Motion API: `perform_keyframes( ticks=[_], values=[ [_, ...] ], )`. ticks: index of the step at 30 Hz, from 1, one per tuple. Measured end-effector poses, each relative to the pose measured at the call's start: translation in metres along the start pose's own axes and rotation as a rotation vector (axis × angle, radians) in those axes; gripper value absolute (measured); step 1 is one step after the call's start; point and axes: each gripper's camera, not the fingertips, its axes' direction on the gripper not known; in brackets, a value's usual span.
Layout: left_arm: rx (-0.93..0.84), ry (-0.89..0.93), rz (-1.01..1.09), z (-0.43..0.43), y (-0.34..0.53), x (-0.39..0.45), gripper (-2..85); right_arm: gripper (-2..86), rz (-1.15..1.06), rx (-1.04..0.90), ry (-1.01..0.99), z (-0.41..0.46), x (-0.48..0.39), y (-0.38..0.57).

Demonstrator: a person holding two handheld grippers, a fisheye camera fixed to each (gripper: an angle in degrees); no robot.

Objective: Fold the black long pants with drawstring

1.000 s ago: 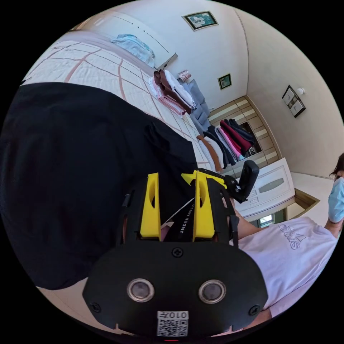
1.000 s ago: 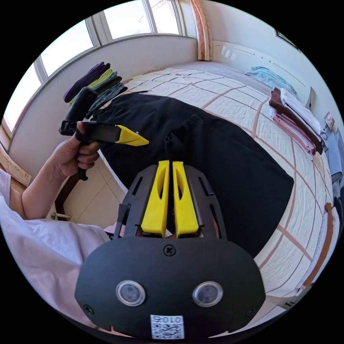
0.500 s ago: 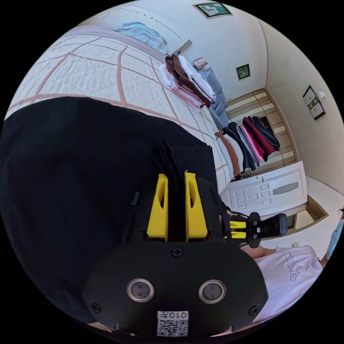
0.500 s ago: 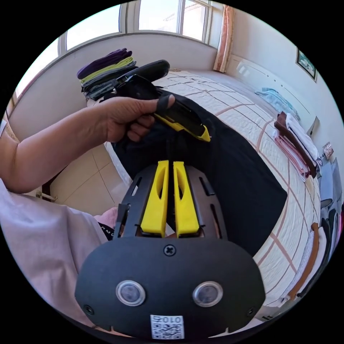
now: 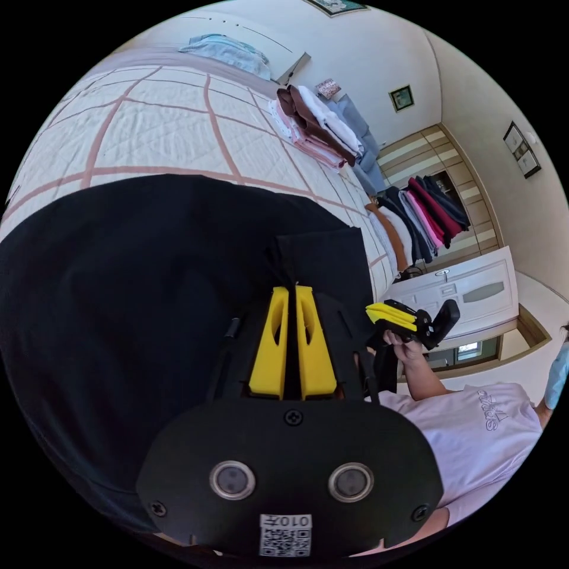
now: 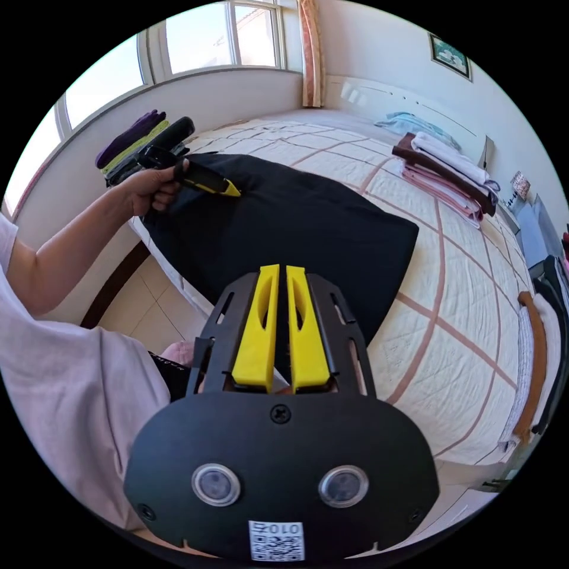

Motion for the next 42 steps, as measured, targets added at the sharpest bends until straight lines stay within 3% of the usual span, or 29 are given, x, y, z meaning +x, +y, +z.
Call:
perform_keyframes(
  ticks=[6,13,16,18,21,23,26,29,38,42],
  values=[
    [-0.052,-0.117,0.007,0.003,0.003,0.008,5.3,3.7,0.022,0.016,0.035,0.009,-0.003,0.001],
    [0.092,-0.185,0.039,-0.025,0.041,0.034,10.6,2.6,0.041,-0.032,0.062,0.019,-0.005,-0.002],
    [0.359,-0.294,-0.023,-0.093,0.097,0.044,12.5,2.4,0.045,-0.024,0.096,0.007,-0.013,-0.002],
    [0.636,-0.431,-0.222,-0.155,0.167,0.033,14.2,2.4,0.043,0.042,0.101,-0.007,-0.021,-0.001],
    [0.796,-0.621,-0.503,-0.197,0.249,0.002,16.8,2.3,0.013,0.154,0.068,-0.027,-0.04,-0.007],
    [0.766,-0.64,-0.62,-0.2,0.275,-0.024,18.2,2.2,-0.032,0.157,0.038,-0.029,-0.052,-0.015],
    [0.773,-0.481,-0.693,-0.183,0.294,-0.065,19.5,2.1,-0.082,0.138,0.019,-0.03,-0.067,-0.029],
    [0.818,-0.431,-0.736,-0.162,0.295,-0.082,20.0,2.1,-0.107,0.139,0.015,-0.036,-0.072,-0.039],
    [0.774,-0.625,-0.822,-0.11,0.272,-0.092,17.5,2.4,-0.081,0.114,0.033,-0.056,-0.058,-0.038],
    [0.759,-0.708,-0.726,-0.095,0.265,-0.067,15.3,2.4,-0.075,0.087,0.029,-0.064,-0.047,-0.04]
  ],
)
